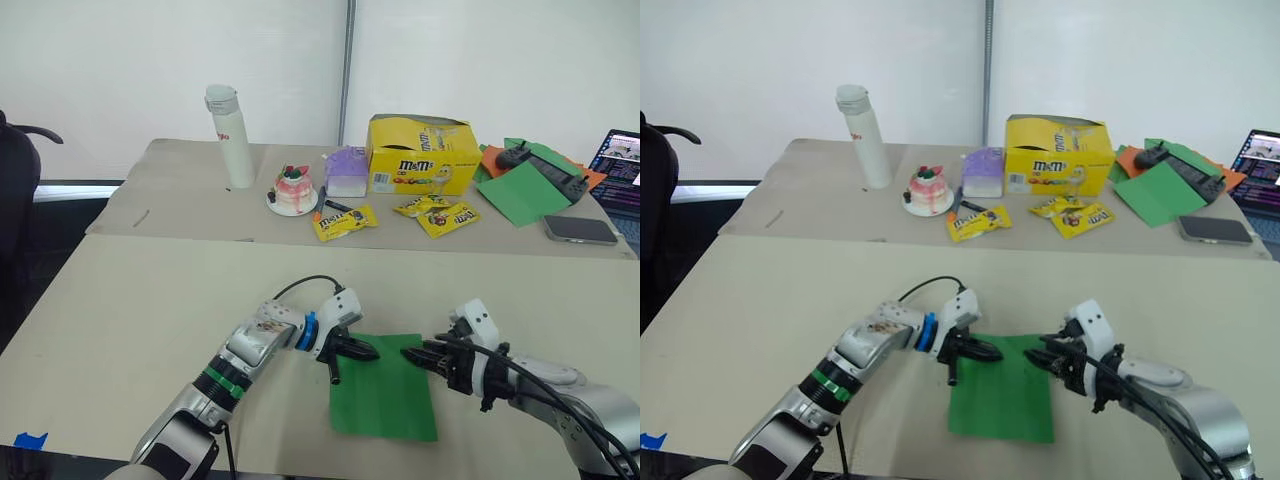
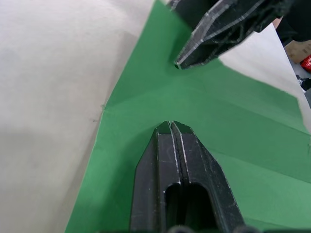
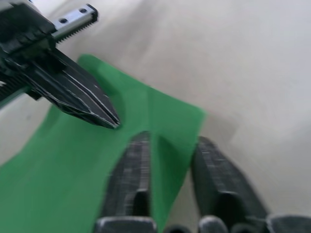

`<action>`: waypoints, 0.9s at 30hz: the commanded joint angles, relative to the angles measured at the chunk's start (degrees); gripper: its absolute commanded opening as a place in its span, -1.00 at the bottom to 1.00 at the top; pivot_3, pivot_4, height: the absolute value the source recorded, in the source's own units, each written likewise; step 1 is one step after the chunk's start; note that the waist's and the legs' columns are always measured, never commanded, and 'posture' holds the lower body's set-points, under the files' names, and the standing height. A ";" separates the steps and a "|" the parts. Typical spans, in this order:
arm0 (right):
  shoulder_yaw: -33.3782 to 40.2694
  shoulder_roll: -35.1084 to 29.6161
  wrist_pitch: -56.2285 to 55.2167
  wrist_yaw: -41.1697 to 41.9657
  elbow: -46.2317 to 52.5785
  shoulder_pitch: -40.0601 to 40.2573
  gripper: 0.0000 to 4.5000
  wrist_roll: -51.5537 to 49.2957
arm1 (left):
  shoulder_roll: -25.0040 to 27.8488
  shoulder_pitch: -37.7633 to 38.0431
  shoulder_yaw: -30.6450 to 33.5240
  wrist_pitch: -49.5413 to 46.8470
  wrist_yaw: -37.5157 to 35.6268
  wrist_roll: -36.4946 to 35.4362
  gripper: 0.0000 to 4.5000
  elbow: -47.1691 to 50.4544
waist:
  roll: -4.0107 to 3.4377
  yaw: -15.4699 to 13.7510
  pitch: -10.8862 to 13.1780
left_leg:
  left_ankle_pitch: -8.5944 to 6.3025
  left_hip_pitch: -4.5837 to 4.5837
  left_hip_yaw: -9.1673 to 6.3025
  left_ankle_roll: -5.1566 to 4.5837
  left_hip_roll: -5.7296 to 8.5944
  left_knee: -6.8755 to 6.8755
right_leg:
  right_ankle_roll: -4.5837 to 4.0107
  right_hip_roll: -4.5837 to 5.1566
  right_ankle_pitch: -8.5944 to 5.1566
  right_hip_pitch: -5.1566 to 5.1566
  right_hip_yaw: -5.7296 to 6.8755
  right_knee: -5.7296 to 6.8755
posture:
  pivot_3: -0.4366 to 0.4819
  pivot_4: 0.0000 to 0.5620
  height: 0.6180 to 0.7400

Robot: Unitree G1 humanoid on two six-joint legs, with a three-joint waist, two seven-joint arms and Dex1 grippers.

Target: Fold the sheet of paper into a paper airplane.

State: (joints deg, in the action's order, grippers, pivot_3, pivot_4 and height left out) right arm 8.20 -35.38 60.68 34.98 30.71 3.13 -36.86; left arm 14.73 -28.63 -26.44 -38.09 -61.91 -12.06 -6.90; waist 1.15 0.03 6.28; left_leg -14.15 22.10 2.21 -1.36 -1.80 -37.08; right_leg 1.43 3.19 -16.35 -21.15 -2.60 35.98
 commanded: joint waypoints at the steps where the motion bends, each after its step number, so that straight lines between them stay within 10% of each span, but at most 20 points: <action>1: -1.32 -1.13 -0.67 1.33 -0.76 -3.33 -0.99 -0.71 | 1.54 0.70 3.72 1.85 1.07 -1.32 -1.00 2.06 | -0.05 0.21 -0.01 | 0.00 0.00 0.00 0.00 -0.01 0.01 | 0.00 -0.01 0.00 -0.01 0.00 0.00 | -0.05 -0.47 1.00; 12: -9.56 -2.89 -8.33 5.92 -13.95 -20.77 -0.99 5.90 | 4.68 4.16 16.38 6.73 5.81 -6.44 -1.00 9.25 | -0.26 0.23 0.02 | 0.00 0.07 0.00 0.00 -0.01 0.06 | 0.00 0.03 0.00 -0.10 -0.01 -0.03 | -0.05 -0.47 1.00; 27: -13.78 1.67 -10.99 4.23 -22.43 -25.93 -0.99 12.42 | -0.98 1.55 15.73 0.72 16.28 -8.73 -1.00 15.56 | -0.26 -0.29 0.02 | 0.01 0.09 0.00 0.01 -0.02 0.06 | 0.00 0.05 0.01 -0.09 -0.03 0.01 | -0.05 -0.47 1.00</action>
State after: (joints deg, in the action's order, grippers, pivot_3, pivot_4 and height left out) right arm -6.17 -33.83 49.19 39.63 7.20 -21.79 -24.63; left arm 13.58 -26.47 -10.05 -36.47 -45.82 -20.02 6.14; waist 0.89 -0.25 6.30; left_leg -14.14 22.19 2.21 -1.35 -1.82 -37.02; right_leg 1.43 3.24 -16.34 -21.24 -2.63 35.99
